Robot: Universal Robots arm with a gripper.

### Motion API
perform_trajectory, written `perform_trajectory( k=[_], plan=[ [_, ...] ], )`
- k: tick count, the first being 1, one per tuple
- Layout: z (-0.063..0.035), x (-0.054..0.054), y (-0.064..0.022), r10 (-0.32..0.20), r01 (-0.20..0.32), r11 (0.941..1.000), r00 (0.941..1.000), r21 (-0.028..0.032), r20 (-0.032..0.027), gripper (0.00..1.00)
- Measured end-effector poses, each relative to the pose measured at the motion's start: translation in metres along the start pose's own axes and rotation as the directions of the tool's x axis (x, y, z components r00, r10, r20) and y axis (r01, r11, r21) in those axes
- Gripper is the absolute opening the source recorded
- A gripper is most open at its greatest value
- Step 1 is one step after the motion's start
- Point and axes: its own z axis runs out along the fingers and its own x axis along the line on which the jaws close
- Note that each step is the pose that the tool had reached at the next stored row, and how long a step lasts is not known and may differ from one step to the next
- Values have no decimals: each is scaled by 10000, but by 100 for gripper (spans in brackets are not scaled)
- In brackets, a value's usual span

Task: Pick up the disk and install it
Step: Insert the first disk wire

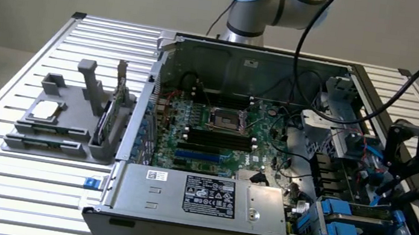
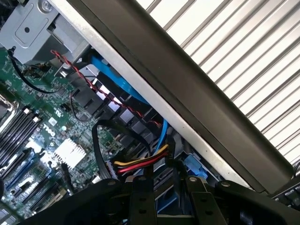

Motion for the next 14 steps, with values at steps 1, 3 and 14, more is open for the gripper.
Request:
perform_trajectory(
  k=[1,3,14],
  plan=[
    [-4,-3,2,0,0,10000,10000,15,-11,31],
    [-6,-12,3,-1,1,10000,10000,42,-37,31],
    [-6,-147,-60,-14,15,10000,9999,44,-136,31]
  ],
)
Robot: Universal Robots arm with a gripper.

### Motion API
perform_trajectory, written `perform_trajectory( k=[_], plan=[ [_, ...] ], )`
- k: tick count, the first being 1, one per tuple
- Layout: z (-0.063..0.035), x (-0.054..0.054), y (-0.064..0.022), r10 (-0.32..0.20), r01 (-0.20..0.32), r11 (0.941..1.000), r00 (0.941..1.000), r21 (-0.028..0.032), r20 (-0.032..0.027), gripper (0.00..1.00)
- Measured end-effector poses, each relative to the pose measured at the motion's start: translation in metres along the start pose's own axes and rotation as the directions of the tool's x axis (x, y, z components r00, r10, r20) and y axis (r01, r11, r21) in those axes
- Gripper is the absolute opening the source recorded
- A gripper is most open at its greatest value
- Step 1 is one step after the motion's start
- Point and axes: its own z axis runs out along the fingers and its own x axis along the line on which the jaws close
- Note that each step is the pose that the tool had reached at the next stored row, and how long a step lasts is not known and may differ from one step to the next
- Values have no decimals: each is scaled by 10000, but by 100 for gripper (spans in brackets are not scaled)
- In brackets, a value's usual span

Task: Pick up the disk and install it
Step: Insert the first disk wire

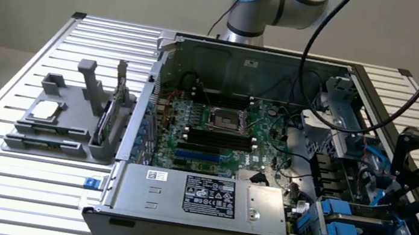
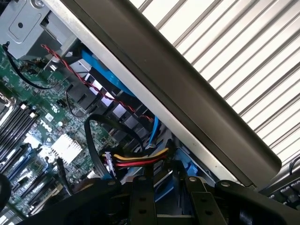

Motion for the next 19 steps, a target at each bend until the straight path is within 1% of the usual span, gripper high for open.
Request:
perform_trajectory(
  k=[4,8,13,19],
  plan=[
    [9,-33,-30,1,-1,10000,10000,0,0,31],
    [14,-21,-48,46,-46,10000,10000,-9,-11,31],
    [23,-16,-54,206,-207,9998,9998,-53,-62,31],
    [53,-19,-51,551,-552,9984,9984,-104,-128,31]
  ],
)
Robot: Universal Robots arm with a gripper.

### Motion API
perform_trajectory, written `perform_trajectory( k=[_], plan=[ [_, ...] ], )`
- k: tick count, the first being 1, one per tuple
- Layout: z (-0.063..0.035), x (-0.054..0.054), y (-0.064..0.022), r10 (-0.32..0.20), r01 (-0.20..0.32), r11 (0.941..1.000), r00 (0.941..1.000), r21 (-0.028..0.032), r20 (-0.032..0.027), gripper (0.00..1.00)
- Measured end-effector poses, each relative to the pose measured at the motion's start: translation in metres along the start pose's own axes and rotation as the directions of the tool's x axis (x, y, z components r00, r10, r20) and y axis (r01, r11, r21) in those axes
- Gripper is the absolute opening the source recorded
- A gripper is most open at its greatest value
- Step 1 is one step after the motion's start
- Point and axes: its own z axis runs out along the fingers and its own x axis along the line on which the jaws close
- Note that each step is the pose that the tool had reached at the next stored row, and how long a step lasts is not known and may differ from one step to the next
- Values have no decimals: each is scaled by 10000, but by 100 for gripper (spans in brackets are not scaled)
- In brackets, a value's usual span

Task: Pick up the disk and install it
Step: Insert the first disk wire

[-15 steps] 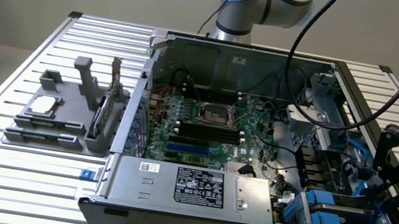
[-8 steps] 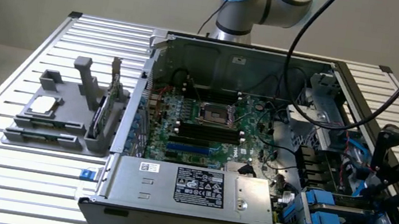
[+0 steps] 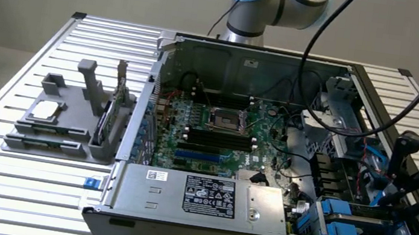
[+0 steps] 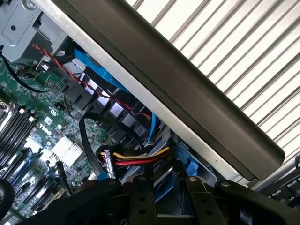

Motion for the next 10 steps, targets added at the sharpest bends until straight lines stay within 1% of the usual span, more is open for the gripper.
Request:
perform_trajectory(
  k=[7,8,10],
  plan=[
    [21,-2,2,523,-523,9986,9986,-62,-79,31],
    [22,-2,2,608,-609,9981,9981,-69,-88,29],
    [23,-3,2,780,-781,9969,9969,-84,-108,17]
  ],
)
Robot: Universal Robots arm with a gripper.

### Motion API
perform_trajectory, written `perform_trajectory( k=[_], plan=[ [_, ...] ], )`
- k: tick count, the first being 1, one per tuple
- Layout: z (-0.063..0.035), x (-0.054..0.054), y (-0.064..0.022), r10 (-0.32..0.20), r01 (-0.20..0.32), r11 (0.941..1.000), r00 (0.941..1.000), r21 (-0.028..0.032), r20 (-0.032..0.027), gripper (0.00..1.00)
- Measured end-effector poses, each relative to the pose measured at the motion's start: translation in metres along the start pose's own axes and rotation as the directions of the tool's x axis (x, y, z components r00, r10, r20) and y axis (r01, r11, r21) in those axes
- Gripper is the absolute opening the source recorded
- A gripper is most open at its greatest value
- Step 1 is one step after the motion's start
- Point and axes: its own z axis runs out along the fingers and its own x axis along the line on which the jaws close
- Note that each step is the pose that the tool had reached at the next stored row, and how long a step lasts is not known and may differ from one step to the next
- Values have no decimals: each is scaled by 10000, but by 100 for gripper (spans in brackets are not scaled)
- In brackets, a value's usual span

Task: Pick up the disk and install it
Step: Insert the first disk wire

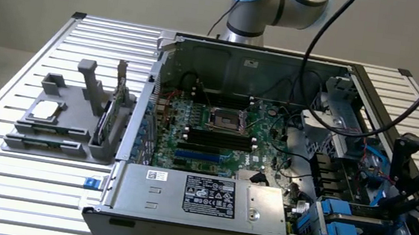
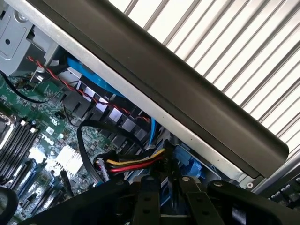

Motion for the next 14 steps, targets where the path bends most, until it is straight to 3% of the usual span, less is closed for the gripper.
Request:
perform_trajectory(
  k=[5,9,12,14],
  plan=[
    [5,-5,-7,264,-264,9996,9996,-28,-34,17],
    [7,2,-20,385,-385,9993,9992,-11,-75,17],
    [7,4,-23,492,-492,9988,9987,28,-166,17],
    [5,3,-23,564,-563,9984,9981,36,-260,17]
  ],
)
